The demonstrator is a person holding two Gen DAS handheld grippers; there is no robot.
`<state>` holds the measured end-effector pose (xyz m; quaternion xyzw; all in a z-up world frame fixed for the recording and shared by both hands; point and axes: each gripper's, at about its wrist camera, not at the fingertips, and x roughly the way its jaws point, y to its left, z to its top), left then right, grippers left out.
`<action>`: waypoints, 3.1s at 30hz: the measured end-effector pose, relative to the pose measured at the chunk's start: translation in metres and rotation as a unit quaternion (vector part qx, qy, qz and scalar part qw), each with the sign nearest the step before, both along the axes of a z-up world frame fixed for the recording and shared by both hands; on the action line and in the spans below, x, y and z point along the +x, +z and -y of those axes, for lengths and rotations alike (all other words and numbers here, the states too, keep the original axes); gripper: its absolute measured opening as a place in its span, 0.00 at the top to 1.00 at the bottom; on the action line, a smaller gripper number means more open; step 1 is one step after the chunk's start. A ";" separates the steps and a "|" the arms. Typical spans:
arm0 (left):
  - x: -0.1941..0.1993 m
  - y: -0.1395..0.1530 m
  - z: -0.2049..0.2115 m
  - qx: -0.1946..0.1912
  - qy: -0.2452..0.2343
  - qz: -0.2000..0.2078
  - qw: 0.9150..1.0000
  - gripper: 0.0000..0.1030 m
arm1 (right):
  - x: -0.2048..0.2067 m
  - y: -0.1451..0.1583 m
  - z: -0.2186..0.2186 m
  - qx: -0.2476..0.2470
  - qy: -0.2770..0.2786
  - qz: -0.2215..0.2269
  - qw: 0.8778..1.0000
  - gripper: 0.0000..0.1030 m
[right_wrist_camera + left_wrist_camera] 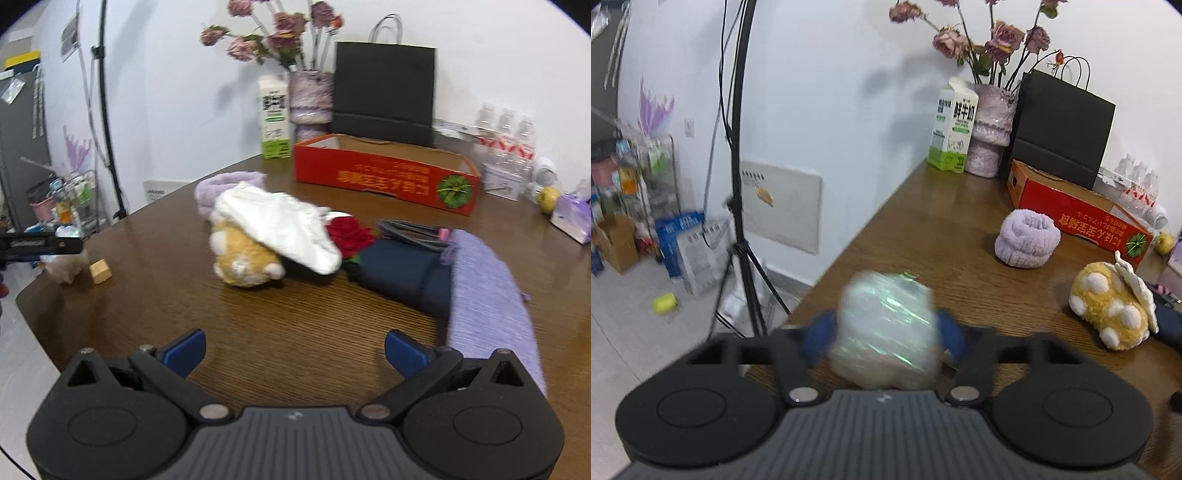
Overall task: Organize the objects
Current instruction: 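Move the left gripper to the clear plastic bag and close on it, then grasp the small yellow block with the right gripper while the left gripper holds the bag, then carry the bag and the yellow block with both grippers over the red cardboard box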
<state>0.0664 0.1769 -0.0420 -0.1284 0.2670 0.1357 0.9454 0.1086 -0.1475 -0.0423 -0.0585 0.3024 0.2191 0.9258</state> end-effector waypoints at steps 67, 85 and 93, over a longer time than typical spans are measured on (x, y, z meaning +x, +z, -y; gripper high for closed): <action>-0.039 0.029 0.005 0.032 0.007 0.022 0.999 0.60 | 0.021 0.019 -0.152 0.016 0.218 0.023 0.976 0.79; -0.004 0.052 0.101 0.049 -0.081 0.047 0.994 0.60 | 0.027 0.044 -0.041 0.041 0.126 0.054 0.990 0.79; 0.016 0.055 0.146 0.050 -0.121 0.052 0.990 0.60 | 0.032 0.049 0.003 0.043 0.090 0.059 0.993 0.79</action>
